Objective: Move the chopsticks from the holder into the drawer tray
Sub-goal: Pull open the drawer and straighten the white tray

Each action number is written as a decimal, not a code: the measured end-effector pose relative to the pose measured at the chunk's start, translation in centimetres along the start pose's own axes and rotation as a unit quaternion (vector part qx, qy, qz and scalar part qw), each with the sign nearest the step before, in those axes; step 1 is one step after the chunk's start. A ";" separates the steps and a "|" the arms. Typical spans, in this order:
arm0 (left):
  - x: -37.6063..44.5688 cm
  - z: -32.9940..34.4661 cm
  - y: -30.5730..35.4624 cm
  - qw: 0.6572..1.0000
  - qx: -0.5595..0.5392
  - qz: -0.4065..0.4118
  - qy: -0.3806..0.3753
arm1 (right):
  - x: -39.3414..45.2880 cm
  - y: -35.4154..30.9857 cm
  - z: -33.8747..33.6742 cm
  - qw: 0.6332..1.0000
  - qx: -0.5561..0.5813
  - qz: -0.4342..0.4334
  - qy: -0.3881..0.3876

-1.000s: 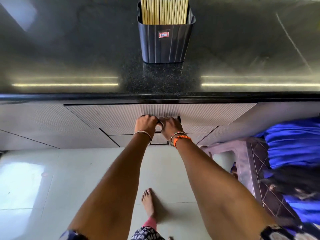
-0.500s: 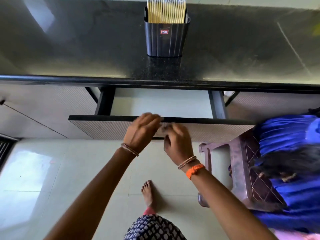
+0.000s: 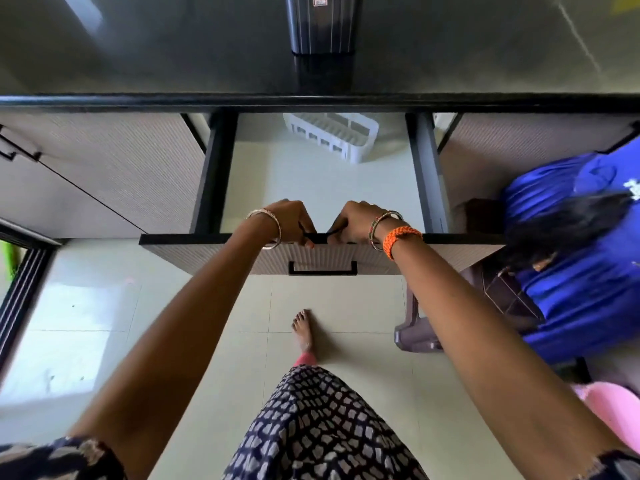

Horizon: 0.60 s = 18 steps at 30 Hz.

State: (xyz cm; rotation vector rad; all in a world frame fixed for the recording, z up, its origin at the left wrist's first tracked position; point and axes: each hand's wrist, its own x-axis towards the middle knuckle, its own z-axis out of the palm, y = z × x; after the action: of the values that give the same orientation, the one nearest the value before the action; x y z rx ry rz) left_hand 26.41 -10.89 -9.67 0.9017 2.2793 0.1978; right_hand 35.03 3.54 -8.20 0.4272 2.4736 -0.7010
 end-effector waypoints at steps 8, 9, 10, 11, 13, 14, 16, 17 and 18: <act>-7.6 5.7 0.5 0.999 0.002 0.035 -0.038 | -4.6 -1.0 4.9 0.991 -0.020 0.026 -0.127; -8.3 6.3 0.5 0.998 0.001 0.038 -0.044 | -5.1 -1.1 5.4 0.989 -0.024 0.028 -0.146; -8.8 6.7 0.5 0.998 -0.003 0.039 -0.049 | -5.4 -1.2 5.8 0.986 -0.023 0.029 -0.163; -9.2 7.1 0.4 0.998 -0.009 0.039 -0.052 | -5.8 -1.2 6.3 0.984 -0.022 0.026 -0.173; -9.7 7.3 0.2 0.998 -0.020 0.034 -0.040 | -6.3 -1.0 6.8 0.988 -0.026 0.014 -0.154; -9.6 7.3 0.2 0.999 -0.026 0.029 -0.029 | -6.5 -0.8 6.8 0.991 -0.030 0.009 -0.131; -9.2 7.0 0.4 0.999 -0.034 0.022 -0.024 | -6.6 -0.6 6.6 0.994 -0.035 0.004 -0.104; -8.9 6.7 0.4 0.998 -0.040 0.021 -0.035 | -6.7 -0.6 6.5 0.994 -0.036 0.002 -0.104; -8.4 6.3 0.4 0.997 -0.053 0.021 -0.055 | -6.6 -0.5 6.3 0.993 -0.035 0.001 -0.110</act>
State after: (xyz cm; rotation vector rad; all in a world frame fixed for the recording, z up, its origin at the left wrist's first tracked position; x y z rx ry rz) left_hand 35.21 -16.73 -9.88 0.8854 2.1294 0.2783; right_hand 42.68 -1.35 -8.84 0.3080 2.2812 -0.6230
